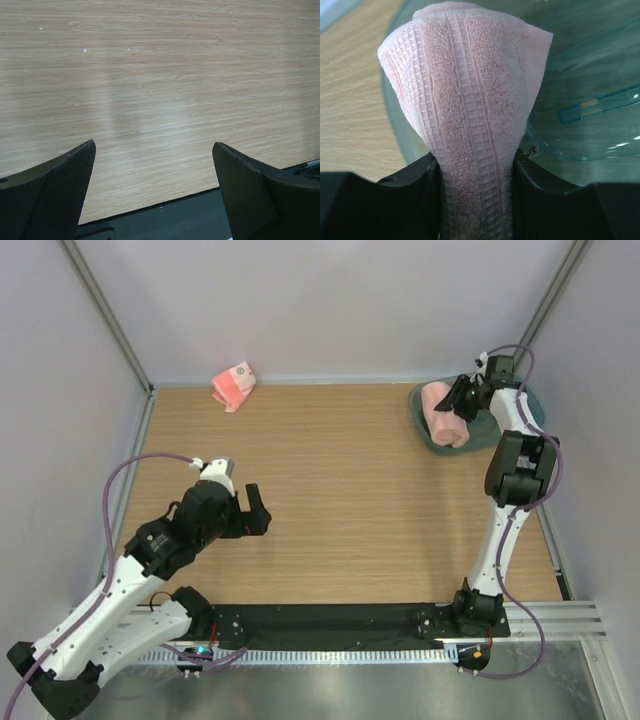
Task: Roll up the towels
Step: Place the rolled towel into the container
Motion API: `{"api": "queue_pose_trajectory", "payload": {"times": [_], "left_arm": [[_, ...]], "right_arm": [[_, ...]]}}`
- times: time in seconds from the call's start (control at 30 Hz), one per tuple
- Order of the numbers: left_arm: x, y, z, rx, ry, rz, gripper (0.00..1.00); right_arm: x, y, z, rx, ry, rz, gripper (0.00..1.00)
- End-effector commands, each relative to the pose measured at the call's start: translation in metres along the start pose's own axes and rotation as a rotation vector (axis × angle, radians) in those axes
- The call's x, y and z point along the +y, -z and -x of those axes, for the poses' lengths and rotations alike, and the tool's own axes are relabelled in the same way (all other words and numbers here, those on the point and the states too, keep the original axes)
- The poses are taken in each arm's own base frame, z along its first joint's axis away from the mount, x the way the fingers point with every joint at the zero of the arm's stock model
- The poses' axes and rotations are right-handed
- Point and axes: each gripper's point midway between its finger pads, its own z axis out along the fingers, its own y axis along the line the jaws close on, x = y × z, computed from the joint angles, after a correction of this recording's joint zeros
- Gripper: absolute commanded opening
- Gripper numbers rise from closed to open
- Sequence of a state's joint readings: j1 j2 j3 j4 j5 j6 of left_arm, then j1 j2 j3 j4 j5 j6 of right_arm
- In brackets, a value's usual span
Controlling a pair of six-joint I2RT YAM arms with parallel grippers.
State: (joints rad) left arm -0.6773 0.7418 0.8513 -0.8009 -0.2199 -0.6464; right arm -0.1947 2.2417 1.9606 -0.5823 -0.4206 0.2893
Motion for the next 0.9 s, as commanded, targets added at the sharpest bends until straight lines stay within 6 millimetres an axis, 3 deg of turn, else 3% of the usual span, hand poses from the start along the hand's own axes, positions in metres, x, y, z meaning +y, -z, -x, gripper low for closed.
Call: {"api": "queue_pose_trajectory", "payload": {"times": [0.0, 0.2, 0.27, 0.4, 0.47, 0.7, 0.77, 0.8, 0.87], "left_arm": [[-0.003, 0.011, 0.013, -0.052, -0.002, -0.025, 1.0], [-0.003, 0.014, 0.015, -0.07, 0.003, -0.037, 1.0], [-0.003, 0.014, 0.014, -0.069, 0.002, -0.034, 1.0], [-0.003, 0.015, 0.016, -0.076, 0.004, -0.035, 1.0], [-0.002, 0.016, 0.016, -0.082, 0.007, -0.034, 1.0], [-0.001, 0.016, 0.016, -0.084, 0.009, -0.035, 1.0], [-0.002, 0.017, 0.015, -0.083, 0.008, -0.036, 1.0], [-0.002, 0.017, 0.016, -0.085, 0.009, -0.036, 1.0], [-0.002, 0.017, 0.016, -0.086, 0.009, -0.037, 1.0]], "right_arm": [[0.008, -0.013, -0.005, 0.009, 0.034, 0.06, 0.01], [0.029, -0.038, -0.02, 0.04, -0.091, 0.26, 0.01], [0.048, -0.036, -0.015, 0.013, -0.108, 0.368, 0.01], [0.06, -0.039, -0.025, 0.024, -0.184, 0.459, 0.01], [0.056, -0.041, -0.028, 0.024, -0.192, 0.447, 0.01], [0.011, -0.057, -0.045, 0.041, -0.214, 0.291, 0.02], [0.004, -0.055, -0.041, 0.034, -0.19, 0.271, 0.14], [0.0, -0.056, -0.047, 0.061, -0.195, 0.25, 0.31], [-0.001, -0.053, -0.041, 0.054, -0.154, 0.23, 0.49]]}}
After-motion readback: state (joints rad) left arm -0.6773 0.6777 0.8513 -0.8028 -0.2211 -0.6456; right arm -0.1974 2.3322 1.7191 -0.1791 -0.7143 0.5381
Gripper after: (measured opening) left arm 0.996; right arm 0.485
